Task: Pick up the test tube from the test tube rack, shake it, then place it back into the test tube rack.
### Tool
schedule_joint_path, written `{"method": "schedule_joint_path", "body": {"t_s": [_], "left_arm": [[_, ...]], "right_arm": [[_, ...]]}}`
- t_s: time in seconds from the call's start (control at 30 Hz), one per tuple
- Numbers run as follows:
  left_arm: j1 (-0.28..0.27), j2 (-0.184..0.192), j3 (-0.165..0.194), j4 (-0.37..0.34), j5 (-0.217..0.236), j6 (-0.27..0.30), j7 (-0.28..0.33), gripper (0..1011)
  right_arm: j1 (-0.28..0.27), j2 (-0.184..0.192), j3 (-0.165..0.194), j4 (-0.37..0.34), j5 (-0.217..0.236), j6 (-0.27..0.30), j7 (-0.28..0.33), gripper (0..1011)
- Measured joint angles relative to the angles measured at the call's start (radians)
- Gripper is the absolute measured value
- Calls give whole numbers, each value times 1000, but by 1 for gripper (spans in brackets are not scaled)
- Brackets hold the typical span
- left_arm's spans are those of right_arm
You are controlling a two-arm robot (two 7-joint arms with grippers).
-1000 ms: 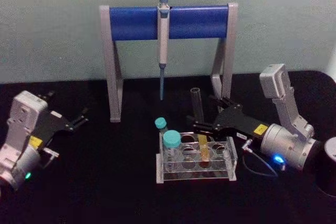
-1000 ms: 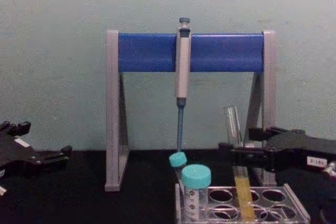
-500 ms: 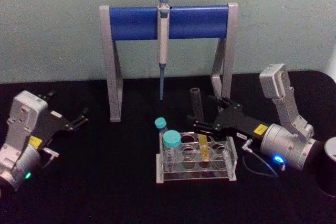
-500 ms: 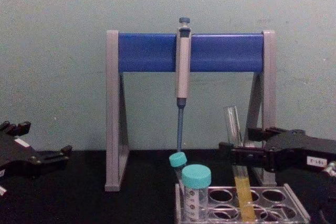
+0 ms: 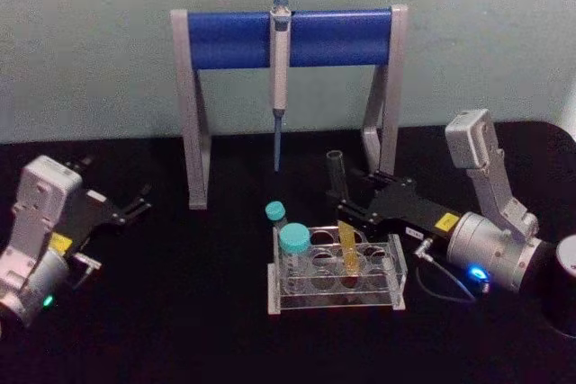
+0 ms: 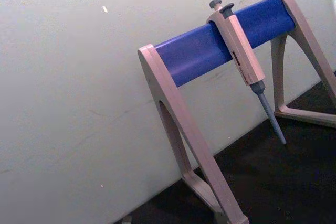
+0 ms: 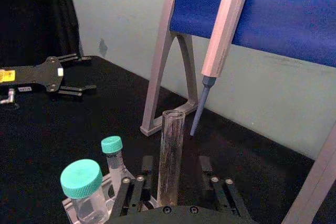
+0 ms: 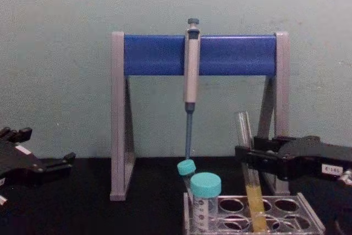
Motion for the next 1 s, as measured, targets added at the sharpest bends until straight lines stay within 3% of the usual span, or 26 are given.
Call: {"method": "schedule_joint_path", "body": {"t_s": [0.17,0.37,1.0], "left_arm": [[0,0,0,0,0,0,0,1001],[0,0,0,0,0,0,0,1001],[0,0,0,0,0,0,0,1001]], "right_arm": [[0,0,0,0,0,0,0,396],[0,0,0,0,1,0,0,233],[0,0,0,0,1,0,0,229]]}}
